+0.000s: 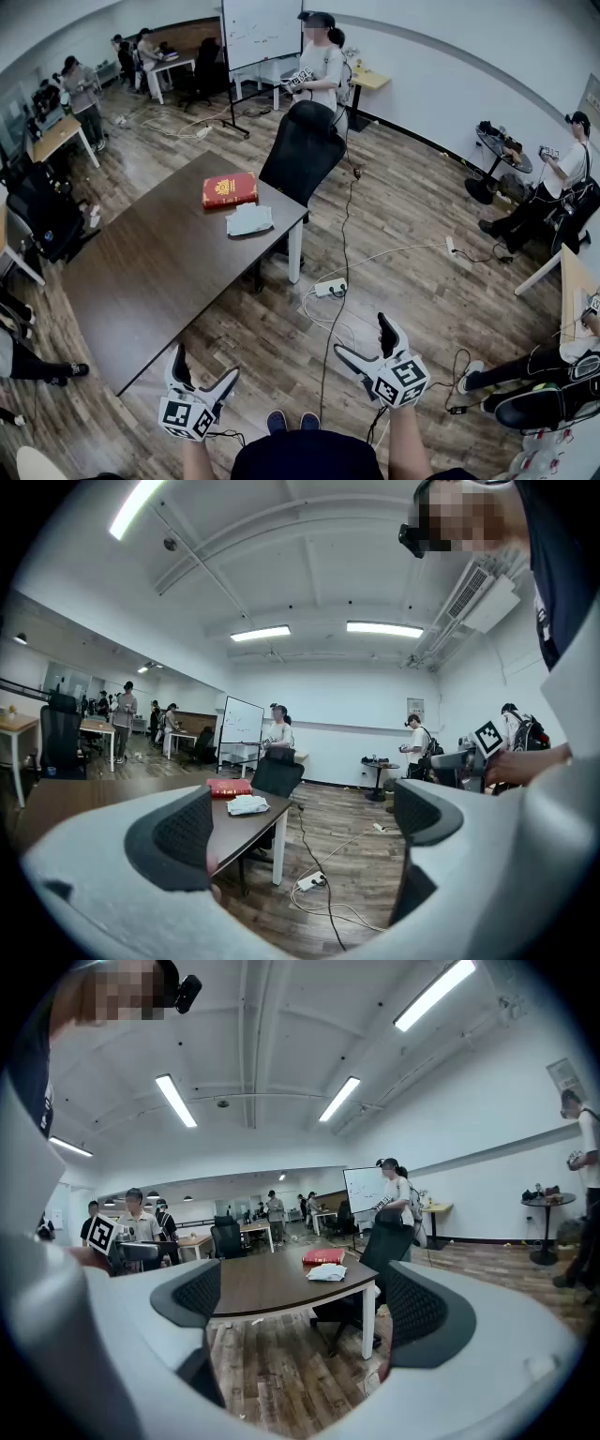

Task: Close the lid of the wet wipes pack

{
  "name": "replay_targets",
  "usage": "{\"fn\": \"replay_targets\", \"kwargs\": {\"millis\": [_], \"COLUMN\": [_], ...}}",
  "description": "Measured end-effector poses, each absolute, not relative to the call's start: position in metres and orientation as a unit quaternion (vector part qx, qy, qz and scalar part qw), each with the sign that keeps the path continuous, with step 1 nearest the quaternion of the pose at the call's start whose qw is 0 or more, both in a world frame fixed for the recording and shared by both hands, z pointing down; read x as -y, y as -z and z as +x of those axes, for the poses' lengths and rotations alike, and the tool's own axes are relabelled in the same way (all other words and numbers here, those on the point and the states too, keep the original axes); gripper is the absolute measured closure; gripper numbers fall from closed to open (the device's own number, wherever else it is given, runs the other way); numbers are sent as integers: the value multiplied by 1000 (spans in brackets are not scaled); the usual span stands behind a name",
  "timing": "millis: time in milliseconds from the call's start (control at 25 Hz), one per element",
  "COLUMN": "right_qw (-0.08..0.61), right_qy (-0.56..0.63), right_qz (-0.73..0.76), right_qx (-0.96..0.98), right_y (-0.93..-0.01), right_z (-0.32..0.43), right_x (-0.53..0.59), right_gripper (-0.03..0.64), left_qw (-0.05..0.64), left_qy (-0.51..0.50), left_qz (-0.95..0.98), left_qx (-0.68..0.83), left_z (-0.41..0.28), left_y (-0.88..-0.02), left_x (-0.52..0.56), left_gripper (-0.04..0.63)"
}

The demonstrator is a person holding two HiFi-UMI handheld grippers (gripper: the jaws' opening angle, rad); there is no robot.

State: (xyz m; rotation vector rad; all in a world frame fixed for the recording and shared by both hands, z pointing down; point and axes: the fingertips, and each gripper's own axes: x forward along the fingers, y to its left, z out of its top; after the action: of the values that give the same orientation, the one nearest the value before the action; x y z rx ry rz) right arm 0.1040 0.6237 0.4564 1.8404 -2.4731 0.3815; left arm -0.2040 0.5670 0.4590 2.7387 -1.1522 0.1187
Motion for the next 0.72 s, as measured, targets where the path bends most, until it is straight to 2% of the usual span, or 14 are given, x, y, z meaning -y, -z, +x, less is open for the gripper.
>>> {"fn": "replay_targets", "kwargs": {"millis": [240, 400, 720], "right_qw": [18, -4, 3], "right_qy": [-118, -114, -116], "right_qz": [589, 588, 576], "right_qx": [800, 801, 809], "right_y": [-454, -449, -456], "right_z": [108, 115, 121], "right_x": [-622, -625, -633], "right_gripper": [67, 26, 20], "left_qw": [86, 87, 75], "left_qy": [-44, -44, -36], "left_qz": [917, 915, 912], "left_qx": [388, 392, 402], "left_z": [-197, -194, -185], "left_y": [-462, -466, -460], "left_x": [-568, -570, -587], "left_gripper": [2, 2, -5]}}
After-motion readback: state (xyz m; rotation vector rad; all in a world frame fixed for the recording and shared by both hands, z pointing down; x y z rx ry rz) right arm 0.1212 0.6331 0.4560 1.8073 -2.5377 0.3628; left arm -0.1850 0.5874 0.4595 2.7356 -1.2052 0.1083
